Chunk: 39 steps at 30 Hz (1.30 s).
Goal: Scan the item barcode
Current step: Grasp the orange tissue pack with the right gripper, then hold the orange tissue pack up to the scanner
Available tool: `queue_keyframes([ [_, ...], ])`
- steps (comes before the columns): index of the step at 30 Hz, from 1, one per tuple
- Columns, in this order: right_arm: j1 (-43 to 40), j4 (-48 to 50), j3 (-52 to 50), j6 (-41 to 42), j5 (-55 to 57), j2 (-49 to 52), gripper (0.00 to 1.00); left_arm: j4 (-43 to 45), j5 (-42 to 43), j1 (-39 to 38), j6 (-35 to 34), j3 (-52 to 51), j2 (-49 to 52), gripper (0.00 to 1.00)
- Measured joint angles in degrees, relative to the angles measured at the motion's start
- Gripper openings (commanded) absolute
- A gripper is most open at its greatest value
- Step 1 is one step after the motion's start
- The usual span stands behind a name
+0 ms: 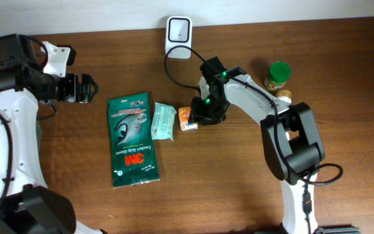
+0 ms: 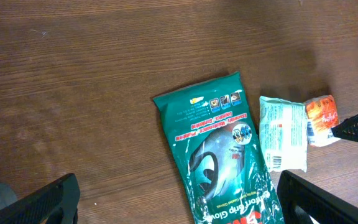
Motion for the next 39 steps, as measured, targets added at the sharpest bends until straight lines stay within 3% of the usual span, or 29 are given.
queue_keyframes([
  [2, 0.0, 0.6, 0.0, 0.1, -0.5, 1.0, 0.26, 0.0, 0.0, 0.0, 0.0, 0.0, 0.0, 0.99],
  [5, 0.0, 0.9, 0.0, 0.3, -1.3, 1.5, 0.23, 0.0, 0.0, 0.0, 0.0, 0.0, 0.0, 0.99],
  [6, 0.0, 1.1, 0.0, 0.2, -1.4, 1.5, 0.18, 0.0, 0.0, 0.0, 0.0, 0.0, 0.0, 0.99],
  [7, 0.0, 2.2, -0.3, 0.2, -1.5, 1.5, 0.05, 0.0, 0.0, 0.0, 0.0, 0.0, 0.0, 0.99],
  [10, 0.0, 3.7, -1.6, 0.4, -2.9, 1.5, 0.04, 0.0, 0.0, 0.0, 0.0, 0.0, 0.0, 0.99],
  [15, -1.2, -5.7, -1.2, -4.8, -7.8, 0.9, 0.04, 0.0, 0.0, 0.0, 0.0, 0.0, 0.0, 0.99],
  [21, -8.2, -6.3, -0.2, -14.3, -28.0, -12.1, 0.04, 0.0, 0.0, 0.0, 0.0, 0.0, 0.0, 0.99],
  [26, -8.3, -1.2, 0.0, -18.1, -50.1, -13.1, 0.04, 0.0, 0.0, 0.0, 0.0, 0.0, 0.0, 0.99],
  [29, -8.3, 0.2, 0.0, -18.4, -57.5, -13.1, 0.04, 0.0, 0.0, 0.0, 0.0, 0.0, 0.0, 0.99],
  [39, -13.0, -0.2, 0.0, -15.8, -60.0, -13.5, 0.04, 0.0, 0.0, 0.0, 0.0, 0.0, 0.0, 0.99],
])
